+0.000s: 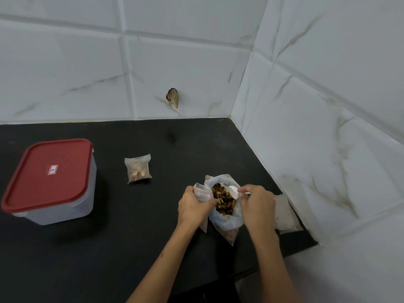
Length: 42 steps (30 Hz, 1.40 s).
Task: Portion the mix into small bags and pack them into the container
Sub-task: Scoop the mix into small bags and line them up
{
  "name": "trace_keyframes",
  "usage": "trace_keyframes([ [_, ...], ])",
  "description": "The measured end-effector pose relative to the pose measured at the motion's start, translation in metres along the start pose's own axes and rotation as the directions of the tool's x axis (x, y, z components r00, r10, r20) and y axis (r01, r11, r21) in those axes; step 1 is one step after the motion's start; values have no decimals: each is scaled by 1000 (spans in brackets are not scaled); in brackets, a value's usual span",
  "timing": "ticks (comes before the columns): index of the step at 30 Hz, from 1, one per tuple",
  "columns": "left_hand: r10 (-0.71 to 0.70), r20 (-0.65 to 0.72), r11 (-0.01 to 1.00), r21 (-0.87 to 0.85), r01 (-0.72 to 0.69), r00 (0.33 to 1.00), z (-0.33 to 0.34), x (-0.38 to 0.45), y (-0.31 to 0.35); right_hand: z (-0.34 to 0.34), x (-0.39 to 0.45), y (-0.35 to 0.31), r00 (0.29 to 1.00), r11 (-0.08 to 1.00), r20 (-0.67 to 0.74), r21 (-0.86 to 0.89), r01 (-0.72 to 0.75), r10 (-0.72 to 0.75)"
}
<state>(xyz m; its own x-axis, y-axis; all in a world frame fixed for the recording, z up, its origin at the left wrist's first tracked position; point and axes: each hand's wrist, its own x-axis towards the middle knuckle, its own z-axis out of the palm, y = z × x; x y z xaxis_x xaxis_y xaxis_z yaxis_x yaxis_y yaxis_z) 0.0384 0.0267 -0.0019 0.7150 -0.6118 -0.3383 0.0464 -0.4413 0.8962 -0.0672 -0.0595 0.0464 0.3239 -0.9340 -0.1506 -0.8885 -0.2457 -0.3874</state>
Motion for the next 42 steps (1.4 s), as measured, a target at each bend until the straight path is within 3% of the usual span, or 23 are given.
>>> trace_keyframes([
  [7, -44, -15, 994, -97, 42, 999, 4, 5, -6, 21, 8, 3, 996, 993, -14, 70, 90, -89],
  [14, -127, 27, 943, -306, 129, 992, 9, 9, -9, 35, 22, 17, 996, 955, 33, 284, -85, 79],
  [20, -116, 51, 944, -306, 126, 992, 10, 10, -6, 31, 17, 17, 945, 664, 215, 673, -326, 246],
  [24, -78, 45, 960, -265, 87, 996, 9, 10, -7, 33, 17, 23, 896, 429, 349, 790, -439, 273],
  [27, -66, 51, 971, -226, 76, 997, 5, 10, -7, 31, 15, 25, 890, 344, 376, 825, -449, 259],
  [32, 23, -5, 997, -70, -23, 1000, -2, 5, 0, 29, 16, 31, 896, 398, 299, 817, -418, 327],
  [37, 289, -123, 954, 119, -275, 949, -8, -7, 18, 23, 14, 32, 901, 429, 266, 809, -403, 343],
  [42, 424, -80, 893, 204, -401, 902, -4, -16, 31, -13, -2, 20, 946, 399, 145, 880, -257, 289],
])
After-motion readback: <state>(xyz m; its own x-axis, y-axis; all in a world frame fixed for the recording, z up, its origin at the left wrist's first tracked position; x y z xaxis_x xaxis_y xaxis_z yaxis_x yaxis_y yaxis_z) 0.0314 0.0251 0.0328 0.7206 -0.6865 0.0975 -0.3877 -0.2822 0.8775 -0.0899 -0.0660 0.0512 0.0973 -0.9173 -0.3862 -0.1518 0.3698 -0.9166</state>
